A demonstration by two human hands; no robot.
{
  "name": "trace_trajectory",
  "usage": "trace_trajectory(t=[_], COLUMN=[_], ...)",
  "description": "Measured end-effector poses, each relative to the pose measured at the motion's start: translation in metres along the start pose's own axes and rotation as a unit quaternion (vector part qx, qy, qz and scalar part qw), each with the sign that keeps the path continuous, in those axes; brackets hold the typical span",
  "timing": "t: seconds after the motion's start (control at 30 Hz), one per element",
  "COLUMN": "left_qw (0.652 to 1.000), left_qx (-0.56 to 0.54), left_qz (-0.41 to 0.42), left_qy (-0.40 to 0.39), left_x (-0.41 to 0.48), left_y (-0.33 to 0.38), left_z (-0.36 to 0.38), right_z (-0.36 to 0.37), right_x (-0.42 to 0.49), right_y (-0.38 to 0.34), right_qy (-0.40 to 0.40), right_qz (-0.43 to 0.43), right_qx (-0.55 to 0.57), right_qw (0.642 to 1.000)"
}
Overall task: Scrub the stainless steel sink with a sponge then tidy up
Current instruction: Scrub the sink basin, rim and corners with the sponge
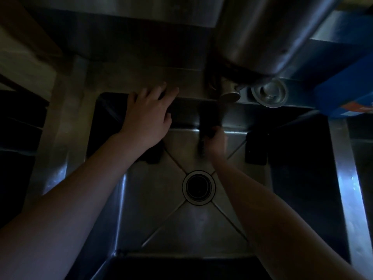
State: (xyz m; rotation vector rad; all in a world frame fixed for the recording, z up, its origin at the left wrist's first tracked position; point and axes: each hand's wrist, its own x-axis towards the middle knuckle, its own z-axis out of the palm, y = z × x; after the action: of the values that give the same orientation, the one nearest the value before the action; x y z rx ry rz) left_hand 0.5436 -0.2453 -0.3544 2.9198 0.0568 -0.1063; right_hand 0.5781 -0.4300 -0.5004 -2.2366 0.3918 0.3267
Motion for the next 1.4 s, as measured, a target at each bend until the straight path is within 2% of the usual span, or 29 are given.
trace_trajectory(t=[0.1, 0.2, 0.27, 0.37, 0.47, 0.57, 0.63, 0.73, 0.83, 0.93, 1.1, 1.17, 1.27, 1.3, 1.33, 1.4], left_qw=[1.000, 1.000, 1.000, 1.000, 1.000, 1.000, 1.000, 1.000, 1.000, 1.000, 1.000, 1.000, 1.000, 1.000, 1.000, 1.000], left_qx=[-0.002, -0.003, -0.001, 0.004, 0.005, 0.011, 0.012, 0.011, 0.007, 0.005, 0.008, 0.010, 0.014, 0.011, 0.008, 0.006], left_qz=[0.004, 0.004, 0.004, 0.005, 0.005, 0.007, 0.010, 0.011, 0.011, 0.012, 0.005, 0.002, 0.003, 0.004, 0.005, 0.004], left_qy=[-0.002, 0.003, 0.003, 0.004, 0.009, 0.003, 0.002, 0.003, 0.003, 0.002, 0.005, 0.004, 0.000, -0.001, -0.001, -0.001], left_x=[0.001, 0.001, 0.001, 0.002, 0.002, 0.002, 0.003, 0.003, 0.002, 0.002, 0.002, 0.002, 0.003, 0.003, 0.002, 0.002], left_y=[-0.001, -0.002, -0.002, -0.003, -0.004, -0.004, -0.004, -0.005, -0.005, -0.004, -0.003, -0.002, -0.001, -0.001, -0.001, -0.002], left_z=[0.000, 0.000, 0.001, 0.002, 0.003, 0.004, 0.003, 0.004, 0.003, 0.002, 0.003, 0.003, 0.002, 0.001, 0.001, 0.000], right_z=[0.024, 0.047, 0.055, 0.049, 0.033, 0.018, 0.008, -0.019, -0.044, -0.049, -0.013, 0.000, 0.001, -0.005, -0.008, -0.020], right_x=[-0.006, -0.017, -0.023, -0.034, -0.060, -0.066, -0.056, -0.034, 0.000, 0.019, -0.009, -0.031, -0.064, -0.072, -0.076, -0.075], right_y=[-0.009, -0.011, -0.007, 0.015, 0.053, 0.073, 0.073, 0.070, 0.064, 0.056, 0.054, 0.065, 0.075, 0.079, 0.084, 0.091], right_qy=[-0.075, -0.199, -0.237, -0.273, -0.329, -0.327, -0.301, -0.190, -0.056, -0.018, -0.128, -0.150, -0.243, -0.271, -0.283, -0.251], right_qz=[-0.086, -0.224, -0.262, -0.271, -0.305, -0.343, -0.332, -0.191, -0.071, 0.003, -0.092, -0.134, -0.268, -0.279, -0.283, -0.253], right_qx=[-0.115, -0.279, -0.365, -0.407, -0.390, -0.350, -0.282, -0.141, -0.068, -0.061, -0.180, -0.188, -0.240, -0.236, -0.227, -0.188], right_qw=[0.987, 0.912, 0.861, 0.828, 0.804, 0.808, 0.848, 0.953, 0.994, 0.998, 0.971, 0.961, 0.901, 0.891, 0.888, 0.915])
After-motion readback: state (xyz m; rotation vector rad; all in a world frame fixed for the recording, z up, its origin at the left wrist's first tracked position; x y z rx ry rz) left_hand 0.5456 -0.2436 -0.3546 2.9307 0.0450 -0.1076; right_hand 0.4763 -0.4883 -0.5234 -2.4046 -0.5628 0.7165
